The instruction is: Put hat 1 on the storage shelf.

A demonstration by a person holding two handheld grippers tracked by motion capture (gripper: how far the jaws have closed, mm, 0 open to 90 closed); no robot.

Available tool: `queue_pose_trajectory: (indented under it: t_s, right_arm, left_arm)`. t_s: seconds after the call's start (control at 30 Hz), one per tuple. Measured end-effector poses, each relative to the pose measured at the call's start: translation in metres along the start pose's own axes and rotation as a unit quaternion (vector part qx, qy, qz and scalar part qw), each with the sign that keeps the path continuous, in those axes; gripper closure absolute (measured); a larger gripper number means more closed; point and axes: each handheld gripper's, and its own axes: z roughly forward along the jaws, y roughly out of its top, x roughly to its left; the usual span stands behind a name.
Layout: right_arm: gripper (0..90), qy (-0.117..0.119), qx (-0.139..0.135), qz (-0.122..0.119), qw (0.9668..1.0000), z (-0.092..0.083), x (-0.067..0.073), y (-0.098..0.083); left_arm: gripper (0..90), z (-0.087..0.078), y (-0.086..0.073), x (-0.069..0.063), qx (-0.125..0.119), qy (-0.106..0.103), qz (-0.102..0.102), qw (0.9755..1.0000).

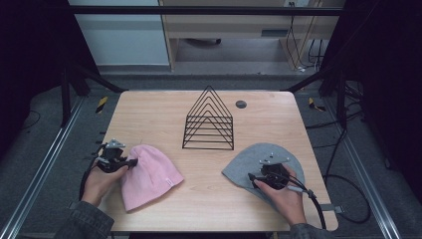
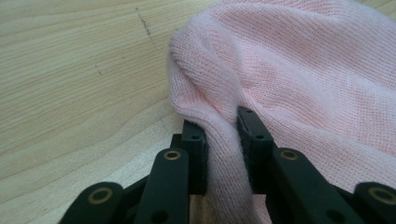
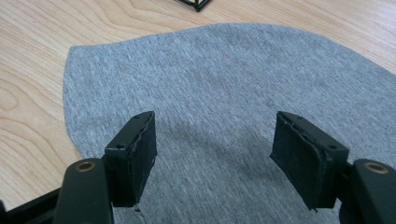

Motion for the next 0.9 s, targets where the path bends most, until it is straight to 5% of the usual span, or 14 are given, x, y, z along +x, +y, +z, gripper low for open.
queue_pose_trajectory:
  t_s: [0.3, 0.5, 0.73, 0.83, 0.9]
  right_arm:
    - [31.1, -0.009, 0.005, -0.003, 0.9999, 0.001, -0.001, 0.0]
    - [32.6, -0.016, 0.003, 0.009, 0.9998, -0.002, -0.005, -0.002]
    - [35.0, -0.024, -0.017, 0.004, 0.9996, -0.008, -0.004, 0.0]
    - [35.2, -0.027, -0.02, 0.0, 0.9994, -0.011, -0.003, 0.001]
    - [34.1, -0.028, -0.03, -0.002, 0.9991, -0.013, -0.004, 0.004]
  left_arm:
    - [77.8, -0.014, 0.005, -0.009, -0.023, 0.024, 0.027, 0.9991]
    - [78.1, -0.04, 0.013, -0.025, -0.064, 0.046, 0.061, 0.995]
    - [78.7, -0.06, 0.02, -0.048, -0.093, 0.041, 0.098, 0.9899]
    - [78.9, -0.065, 0.027, -0.058, -0.108, 0.015, 0.095, 0.9895]
    - [79.0, -0.066, 0.032, -0.067, -0.108, 0.013, 0.112, 0.9878]
